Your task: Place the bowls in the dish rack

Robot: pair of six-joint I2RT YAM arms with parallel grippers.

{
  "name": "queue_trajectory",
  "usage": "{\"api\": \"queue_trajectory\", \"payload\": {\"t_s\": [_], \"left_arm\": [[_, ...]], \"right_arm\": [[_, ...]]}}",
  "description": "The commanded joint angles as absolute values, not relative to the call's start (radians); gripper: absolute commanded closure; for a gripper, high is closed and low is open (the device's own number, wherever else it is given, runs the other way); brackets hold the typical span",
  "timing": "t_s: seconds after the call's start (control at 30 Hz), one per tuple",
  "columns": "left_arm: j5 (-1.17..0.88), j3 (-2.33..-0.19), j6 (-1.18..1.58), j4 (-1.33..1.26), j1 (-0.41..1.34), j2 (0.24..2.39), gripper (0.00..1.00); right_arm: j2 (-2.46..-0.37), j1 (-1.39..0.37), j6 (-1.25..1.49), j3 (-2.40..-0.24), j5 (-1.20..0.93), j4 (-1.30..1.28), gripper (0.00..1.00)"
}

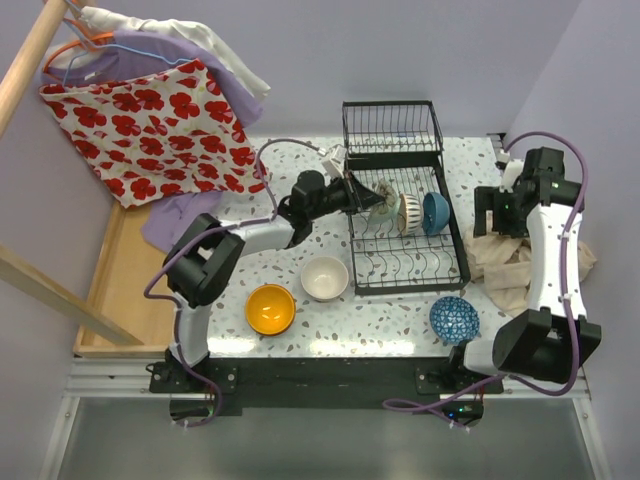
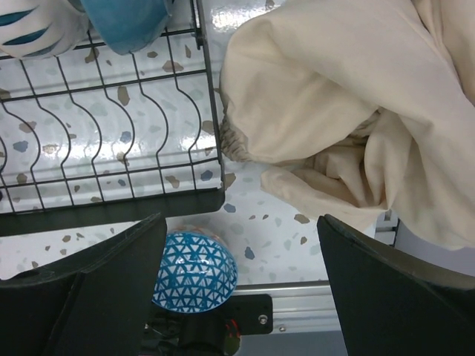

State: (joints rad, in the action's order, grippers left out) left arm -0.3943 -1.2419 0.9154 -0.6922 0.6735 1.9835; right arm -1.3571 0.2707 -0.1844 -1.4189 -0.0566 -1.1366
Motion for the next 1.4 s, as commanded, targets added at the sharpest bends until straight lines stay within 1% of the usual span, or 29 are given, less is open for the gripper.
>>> {"api": "queue_trajectory", "payload": {"t_s": [0.0, 0.23, 0.43, 0.57, 0.7, 0.77, 0.9, 1.07, 1.1, 1.17, 1.2, 1.27, 1.3, 1.37], "left_arm": [[-0.285, -1.325, 1.140, -0.839, 0.673, 2.003, 1.00], [-0.232, -1.388, 1.345, -0.801, 0.690, 2.106, 1.00], [-0.235, -1.423, 1.439, -0.813, 0.703, 2.184, 1.00], [-0.242, -1.410, 1.479, -0.821, 0.707, 2.207, 1.00], [-0.238, -1.350, 1.488, -0.813, 0.704, 2.204, 1.00], [-0.276, -1.332, 1.500, -0.815, 0.687, 2.197, 1.00], [-0.278, -1.263, 1.451, -0.802, 0.661, 2.151, 1.00], [-0.265, -1.270, 1.388, -0.782, 0.650, 2.152, 0.99], [-0.265, -1.278, 1.379, -0.779, 0.650, 2.154, 0.87], [-0.270, -1.287, 1.321, -0.788, 0.652, 2.155, 0.67], [-0.278, -1.290, 1.307, -0.795, 0.650, 2.148, 0.52], [-0.285, -1.292, 1.255, -0.789, 0.650, 2.131, 0.40], [-0.288, -1.293, 1.229, -0.776, 0.650, 2.111, 0.33], [-0.298, -1.293, 1.171, -0.726, 0.643, 2.088, 0.30]], "right_arm": [[-1.309, 0.275, -0.219, -1.398, -0.003, -1.161, 0.13], [-1.299, 0.275, -0.235, -1.367, 0.049, -1.180, 0.13], [-1.304, 0.275, -0.242, -1.341, 0.077, -1.181, 0.13], [-1.322, 0.275, -0.247, -1.345, 0.083, -1.180, 0.13], [-1.344, 0.275, -0.244, -1.358, 0.077, -1.174, 0.13], [-1.348, 0.275, -0.241, -1.364, 0.068, -1.175, 0.13], [-1.355, 0.276, -0.238, -1.359, 0.052, -1.160, 0.13], [-1.347, 0.276, -0.224, -1.325, 0.023, -1.135, 0.13], [-1.347, 0.276, -0.222, -1.321, 0.017, -1.129, 0.13], [-1.345, 0.276, -0.222, -1.319, 0.014, -1.129, 0.13], [-1.345, 0.276, -0.222, -1.321, 0.012, -1.127, 0.13], [-1.345, 0.276, -0.222, -1.330, 0.008, -1.132, 0.13], [-1.344, 0.275, -0.222, -1.335, 0.002, -1.135, 0.13], [-1.342, 0.276, -0.221, -1.345, 0.003, -1.140, 0.12]]}}
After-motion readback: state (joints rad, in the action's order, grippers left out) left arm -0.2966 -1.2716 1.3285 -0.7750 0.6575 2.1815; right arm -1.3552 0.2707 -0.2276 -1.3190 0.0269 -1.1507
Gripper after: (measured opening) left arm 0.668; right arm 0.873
